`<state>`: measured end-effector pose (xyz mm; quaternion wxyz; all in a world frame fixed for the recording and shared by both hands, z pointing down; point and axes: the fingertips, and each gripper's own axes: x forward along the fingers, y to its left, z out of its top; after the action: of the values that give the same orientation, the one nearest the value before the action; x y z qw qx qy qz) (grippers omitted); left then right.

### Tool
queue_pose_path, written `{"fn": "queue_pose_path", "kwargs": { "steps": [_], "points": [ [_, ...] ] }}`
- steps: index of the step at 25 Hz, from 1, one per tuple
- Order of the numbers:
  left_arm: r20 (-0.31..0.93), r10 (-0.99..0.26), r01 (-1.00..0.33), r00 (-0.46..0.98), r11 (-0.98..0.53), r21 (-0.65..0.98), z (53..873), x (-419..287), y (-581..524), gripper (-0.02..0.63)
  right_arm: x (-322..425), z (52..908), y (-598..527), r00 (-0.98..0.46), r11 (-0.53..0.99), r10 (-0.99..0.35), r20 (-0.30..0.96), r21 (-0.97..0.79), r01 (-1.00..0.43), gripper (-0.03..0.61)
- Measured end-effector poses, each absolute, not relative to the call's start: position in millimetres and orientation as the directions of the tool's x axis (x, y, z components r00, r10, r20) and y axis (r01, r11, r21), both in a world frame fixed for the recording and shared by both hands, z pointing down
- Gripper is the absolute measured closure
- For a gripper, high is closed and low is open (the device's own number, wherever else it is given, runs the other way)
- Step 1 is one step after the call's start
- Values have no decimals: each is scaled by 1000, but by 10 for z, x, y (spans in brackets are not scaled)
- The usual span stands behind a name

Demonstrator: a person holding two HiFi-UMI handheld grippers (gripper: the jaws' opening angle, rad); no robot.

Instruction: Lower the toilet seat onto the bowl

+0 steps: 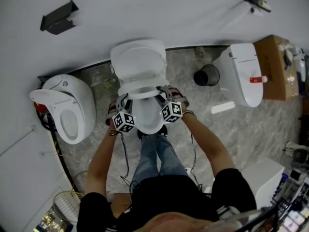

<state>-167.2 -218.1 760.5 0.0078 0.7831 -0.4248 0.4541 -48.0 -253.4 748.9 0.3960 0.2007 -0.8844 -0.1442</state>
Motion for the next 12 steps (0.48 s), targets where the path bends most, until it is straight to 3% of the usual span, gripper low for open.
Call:
{"fn": "queue_pose_path", "kwargs": {
  "steps": [12],
  "points": [
    [765, -604, -592, 224, -708, -385, 7879, -1514, -1477, 491, -358, 7808, -1850, -597, 907, -399, 696, 395, -145, 437]
  ]
}}
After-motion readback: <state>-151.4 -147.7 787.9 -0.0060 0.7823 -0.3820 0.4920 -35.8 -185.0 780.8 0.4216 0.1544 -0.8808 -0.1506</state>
